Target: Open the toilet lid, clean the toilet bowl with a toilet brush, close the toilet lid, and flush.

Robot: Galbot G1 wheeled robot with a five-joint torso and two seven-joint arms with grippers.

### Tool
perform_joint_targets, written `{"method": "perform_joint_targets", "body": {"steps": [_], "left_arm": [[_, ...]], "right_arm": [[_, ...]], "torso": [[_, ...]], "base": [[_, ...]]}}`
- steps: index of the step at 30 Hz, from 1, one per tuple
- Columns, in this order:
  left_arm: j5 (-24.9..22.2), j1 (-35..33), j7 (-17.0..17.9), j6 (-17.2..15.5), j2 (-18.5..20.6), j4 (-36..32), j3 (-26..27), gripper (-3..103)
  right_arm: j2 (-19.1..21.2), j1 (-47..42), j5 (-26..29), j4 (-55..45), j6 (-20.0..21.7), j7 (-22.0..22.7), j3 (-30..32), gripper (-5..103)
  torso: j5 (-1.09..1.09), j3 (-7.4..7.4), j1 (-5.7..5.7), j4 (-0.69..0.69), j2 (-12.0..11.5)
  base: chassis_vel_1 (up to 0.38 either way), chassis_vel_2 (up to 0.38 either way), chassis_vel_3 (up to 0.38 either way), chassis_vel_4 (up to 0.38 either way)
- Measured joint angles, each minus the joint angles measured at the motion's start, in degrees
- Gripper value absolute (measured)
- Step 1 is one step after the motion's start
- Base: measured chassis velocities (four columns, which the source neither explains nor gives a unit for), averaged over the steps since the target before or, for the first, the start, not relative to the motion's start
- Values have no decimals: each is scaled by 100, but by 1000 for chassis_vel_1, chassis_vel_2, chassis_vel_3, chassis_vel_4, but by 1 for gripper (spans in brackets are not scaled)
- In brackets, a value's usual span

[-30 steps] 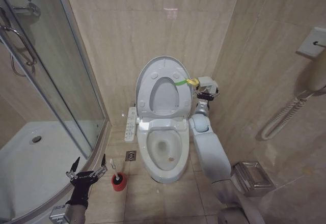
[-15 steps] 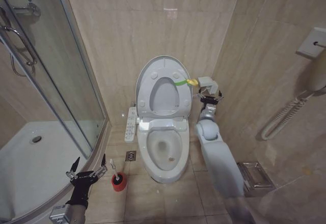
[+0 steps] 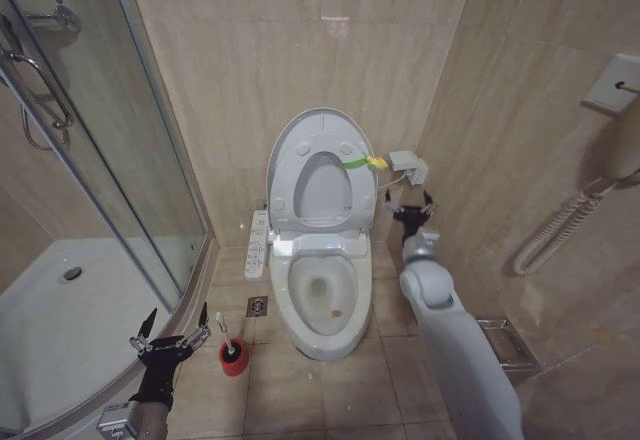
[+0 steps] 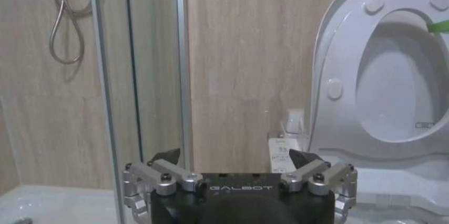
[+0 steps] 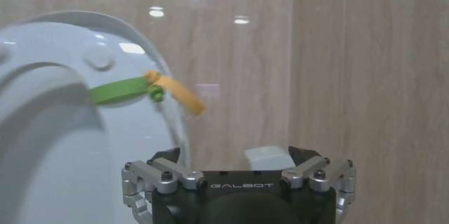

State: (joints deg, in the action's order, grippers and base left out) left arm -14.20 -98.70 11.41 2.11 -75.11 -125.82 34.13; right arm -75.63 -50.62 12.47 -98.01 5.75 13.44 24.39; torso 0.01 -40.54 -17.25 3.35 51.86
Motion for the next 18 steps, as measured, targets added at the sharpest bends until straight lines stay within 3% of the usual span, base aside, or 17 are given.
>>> {"method": "perform_joint_targets", "body": {"steps": [12,14,18], "left_arm": [[0,0,0,0,0,0,0,100],[0,0,0,0,0,0,0,100],[0,0,0,0,0,0,0,100]], "right_arm": [[419,-1101,525,-1053,111,-823,138,100],[483,-1336,529,-1116,-27,-1137,137,100],[485,-1485,509,-1050,-236,-1315,142,100]], "torso": [[0,0,0,0,0],[0,0,0,0,0],[0,-1,0,-1,0]], "base": [[0,0,0,0],[0,0,0,0],[0,0,0,0]]}}
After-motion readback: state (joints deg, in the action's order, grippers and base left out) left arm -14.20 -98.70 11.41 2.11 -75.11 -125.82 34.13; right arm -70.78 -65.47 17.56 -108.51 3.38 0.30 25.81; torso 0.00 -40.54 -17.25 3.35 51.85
